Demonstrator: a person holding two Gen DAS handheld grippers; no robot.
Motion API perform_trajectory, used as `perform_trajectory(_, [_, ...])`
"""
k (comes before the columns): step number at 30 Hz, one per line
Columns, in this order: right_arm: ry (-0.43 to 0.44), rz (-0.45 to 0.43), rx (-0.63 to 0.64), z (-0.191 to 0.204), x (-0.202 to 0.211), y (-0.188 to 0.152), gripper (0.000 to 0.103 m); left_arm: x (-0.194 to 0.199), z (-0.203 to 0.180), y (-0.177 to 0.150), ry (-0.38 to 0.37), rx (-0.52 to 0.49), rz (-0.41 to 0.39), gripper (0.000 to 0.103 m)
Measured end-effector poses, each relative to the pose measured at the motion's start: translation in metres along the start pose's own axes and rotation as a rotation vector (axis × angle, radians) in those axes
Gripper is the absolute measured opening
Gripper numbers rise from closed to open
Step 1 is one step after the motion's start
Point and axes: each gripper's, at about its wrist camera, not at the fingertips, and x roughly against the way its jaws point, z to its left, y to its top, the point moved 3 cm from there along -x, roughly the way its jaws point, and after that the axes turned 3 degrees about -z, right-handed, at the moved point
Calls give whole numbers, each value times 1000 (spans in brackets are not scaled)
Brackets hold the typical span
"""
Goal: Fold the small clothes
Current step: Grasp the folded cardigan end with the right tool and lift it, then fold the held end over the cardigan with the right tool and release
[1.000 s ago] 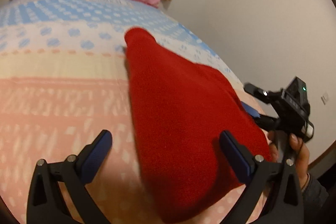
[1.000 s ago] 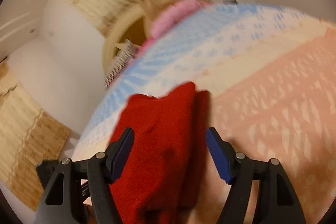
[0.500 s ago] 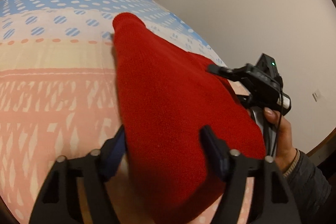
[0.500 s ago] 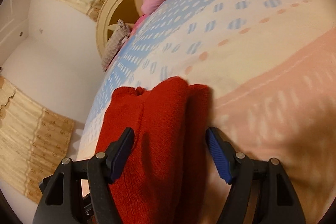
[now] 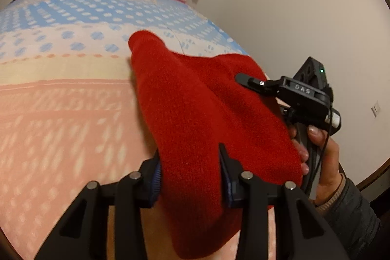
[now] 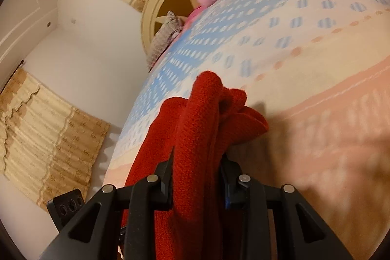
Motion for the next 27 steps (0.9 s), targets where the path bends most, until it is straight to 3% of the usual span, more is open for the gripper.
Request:
perform_trajectory(10, [130, 79, 52, 67, -43, -45, 29, 73, 30, -32, 126, -15, -76, 41])
perform_trajectory(27, [203, 222, 96, 129, -115, -107, 29, 118, 71, -65, 258, 61, -125, 41])
